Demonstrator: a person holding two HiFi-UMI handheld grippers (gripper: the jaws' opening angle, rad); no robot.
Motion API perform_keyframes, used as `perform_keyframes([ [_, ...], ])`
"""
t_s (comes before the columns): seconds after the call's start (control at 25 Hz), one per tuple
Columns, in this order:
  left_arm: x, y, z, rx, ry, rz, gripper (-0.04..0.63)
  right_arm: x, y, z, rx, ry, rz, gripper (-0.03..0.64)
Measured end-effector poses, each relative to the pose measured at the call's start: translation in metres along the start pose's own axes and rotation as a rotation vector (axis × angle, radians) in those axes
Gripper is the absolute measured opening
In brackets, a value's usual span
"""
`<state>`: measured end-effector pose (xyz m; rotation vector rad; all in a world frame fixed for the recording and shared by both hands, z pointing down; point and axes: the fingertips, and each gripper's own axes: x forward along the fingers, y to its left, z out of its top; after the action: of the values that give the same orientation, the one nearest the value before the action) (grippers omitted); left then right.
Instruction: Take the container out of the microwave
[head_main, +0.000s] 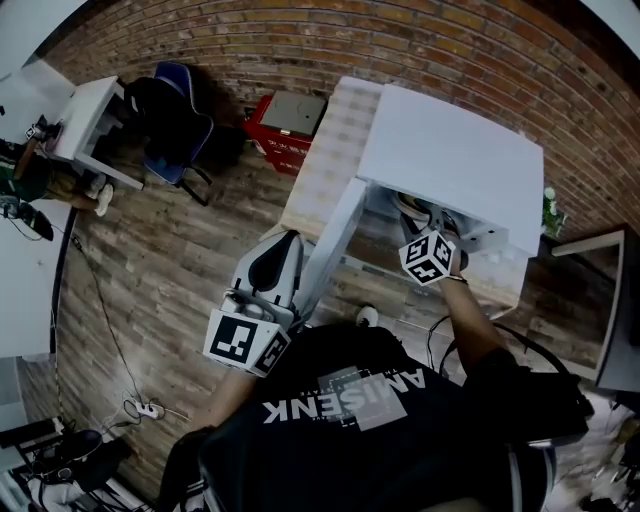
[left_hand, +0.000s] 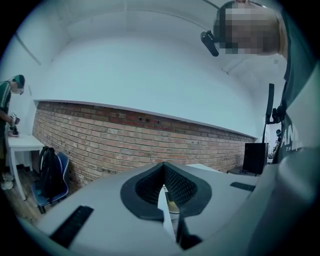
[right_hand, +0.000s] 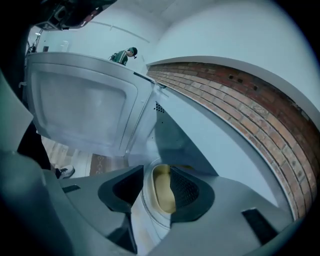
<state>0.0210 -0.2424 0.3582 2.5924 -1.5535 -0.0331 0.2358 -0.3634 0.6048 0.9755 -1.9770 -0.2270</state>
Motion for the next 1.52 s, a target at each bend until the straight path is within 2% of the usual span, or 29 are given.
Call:
perform_keyframes([
  [0.36,0.007,-0.006,-0.008,-0.008,0.021,0.044,0.012,0.028,0.011,-0.022,-0.125,0.045,0.045,0.209],
  [0.68,0.009,-0.018,-0.008,0.011,0.030,0.051,0.012,0.045,0.013,-0.032,-0.201,0.064,0.028,0.209],
  [0.88,0.004,-0.019,-0.007,0.013,0.035,0.061,0.012,0.054,0.009,-0.040,-0.218,0.081,-0.015,0.209],
  [1.52,-0.009,-0.012,-0.005,0.017,0.044,0.095,0.012,0.080,0.008,-0.054,-0.282,0.150,-0.030,0.206],
])
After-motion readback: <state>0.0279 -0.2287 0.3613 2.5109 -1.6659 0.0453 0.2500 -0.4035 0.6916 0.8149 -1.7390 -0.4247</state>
